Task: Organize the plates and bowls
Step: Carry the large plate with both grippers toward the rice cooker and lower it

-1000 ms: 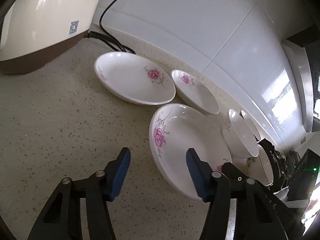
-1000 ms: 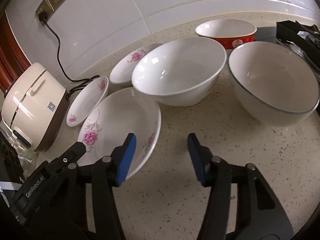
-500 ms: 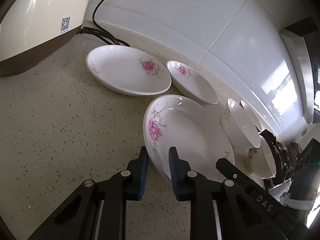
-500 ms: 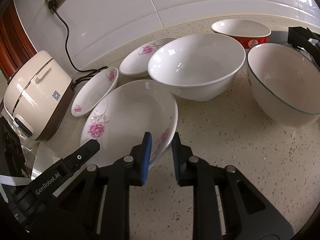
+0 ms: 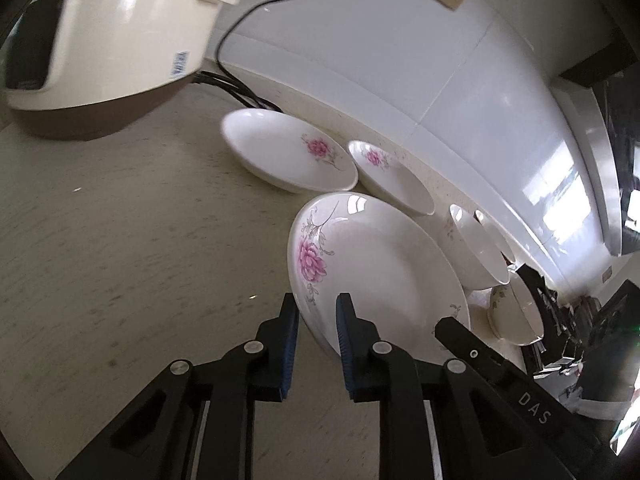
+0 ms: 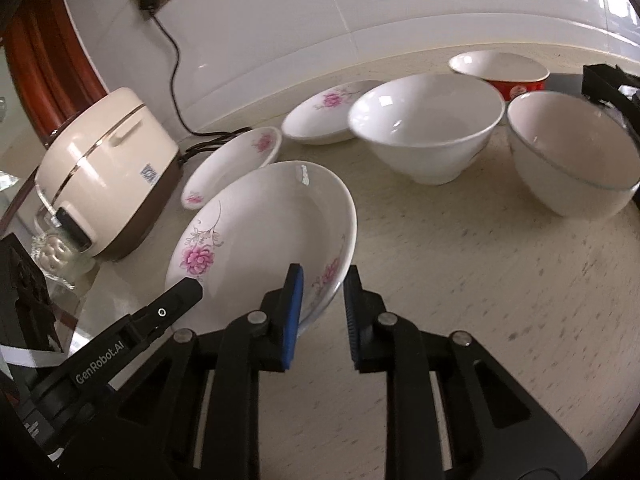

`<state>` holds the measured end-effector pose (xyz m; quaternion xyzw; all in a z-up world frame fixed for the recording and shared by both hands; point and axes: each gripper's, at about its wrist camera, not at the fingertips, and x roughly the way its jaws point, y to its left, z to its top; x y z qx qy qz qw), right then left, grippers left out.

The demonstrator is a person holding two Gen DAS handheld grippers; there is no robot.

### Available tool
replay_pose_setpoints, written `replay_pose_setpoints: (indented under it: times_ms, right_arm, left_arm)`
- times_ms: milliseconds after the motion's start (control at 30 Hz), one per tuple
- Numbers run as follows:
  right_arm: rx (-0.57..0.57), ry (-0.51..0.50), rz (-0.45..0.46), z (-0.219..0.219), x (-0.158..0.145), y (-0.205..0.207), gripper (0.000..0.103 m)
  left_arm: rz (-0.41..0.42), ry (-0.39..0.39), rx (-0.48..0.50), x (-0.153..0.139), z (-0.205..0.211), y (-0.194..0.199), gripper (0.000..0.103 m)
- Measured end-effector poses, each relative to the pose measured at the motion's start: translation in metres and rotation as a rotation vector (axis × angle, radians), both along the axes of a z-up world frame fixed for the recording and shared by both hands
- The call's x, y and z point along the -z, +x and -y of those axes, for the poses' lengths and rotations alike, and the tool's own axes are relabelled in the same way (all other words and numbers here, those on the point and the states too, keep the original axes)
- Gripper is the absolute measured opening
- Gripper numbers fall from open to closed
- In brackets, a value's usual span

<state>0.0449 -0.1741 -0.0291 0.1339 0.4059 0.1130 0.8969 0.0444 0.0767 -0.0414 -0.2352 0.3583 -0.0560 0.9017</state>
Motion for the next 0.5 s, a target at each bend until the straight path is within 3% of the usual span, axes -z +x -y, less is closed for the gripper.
replay_pose_setpoints:
  times_ms: [233, 500]
  right_arm:
    - [-0.069, 0.043, -0.003, -0.030, 0.003, -0.008, 0.024]
    - [-0.153, 0.058, 0.011, -0.077, 0.002, -0.009, 0.024]
  left_arm:
    - [0.017, -0.065, -0.070, 0.000, -0.037, -0.031, 0.020]
    - [0.025, -0.080, -0.179, 0.000, -0.078, -0.057, 0.020]
